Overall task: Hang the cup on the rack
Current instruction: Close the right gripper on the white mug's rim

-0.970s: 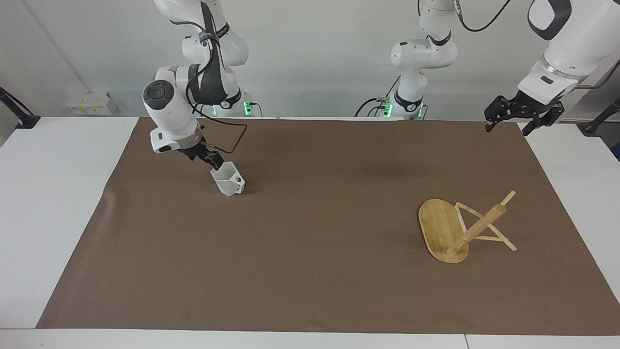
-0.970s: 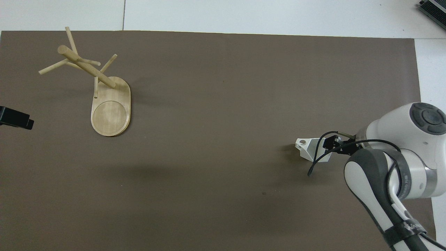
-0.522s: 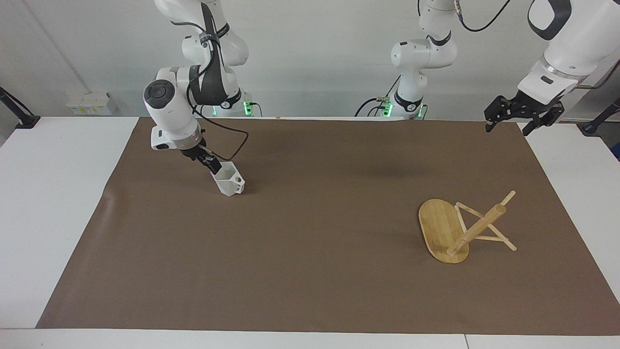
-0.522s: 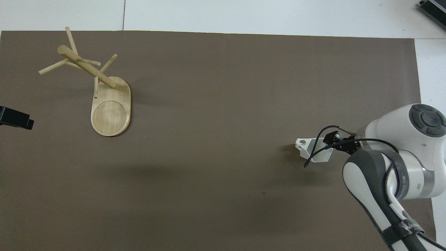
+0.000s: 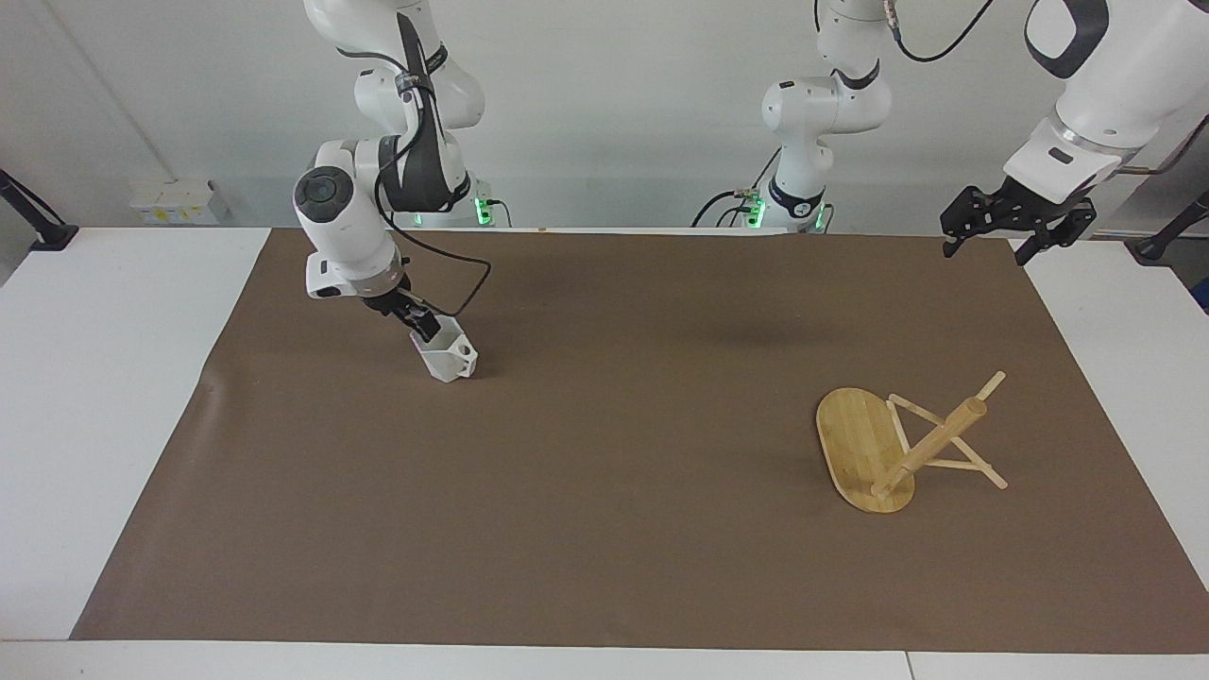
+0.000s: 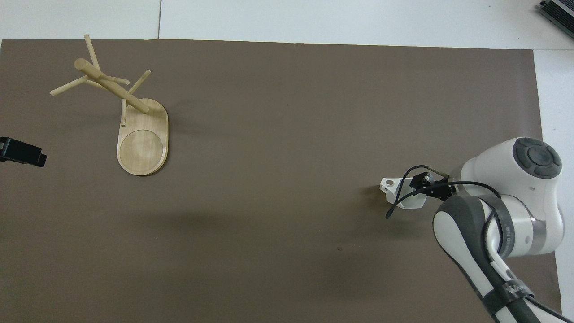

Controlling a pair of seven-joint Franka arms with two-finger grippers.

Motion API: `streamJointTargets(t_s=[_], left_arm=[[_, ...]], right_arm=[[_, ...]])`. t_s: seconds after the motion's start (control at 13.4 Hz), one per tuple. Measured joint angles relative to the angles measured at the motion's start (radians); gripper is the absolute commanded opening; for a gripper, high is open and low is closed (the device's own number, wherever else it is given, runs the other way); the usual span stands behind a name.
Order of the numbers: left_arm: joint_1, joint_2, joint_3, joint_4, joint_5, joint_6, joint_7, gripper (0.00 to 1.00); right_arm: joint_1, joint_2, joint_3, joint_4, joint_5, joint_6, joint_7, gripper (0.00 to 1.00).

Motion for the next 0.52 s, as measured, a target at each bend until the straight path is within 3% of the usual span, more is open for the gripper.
streamJointTargets(t_s=[0.3, 0.52], left_arm=[[-0.008, -0.008, -0.001, 0.000, 0.000, -0.032, 0.003, 1.00], [-0.009, -0.008, -0.002, -0.003, 0.000, -0.032, 0.004, 1.00]], right_arm=[[0.002, 0.000, 0.006, 0.001, 0.000, 0.005, -0.020, 0.42], [0.002, 0.000, 0.009, 0.003, 0.000, 0.008, -0.024, 0.10]])
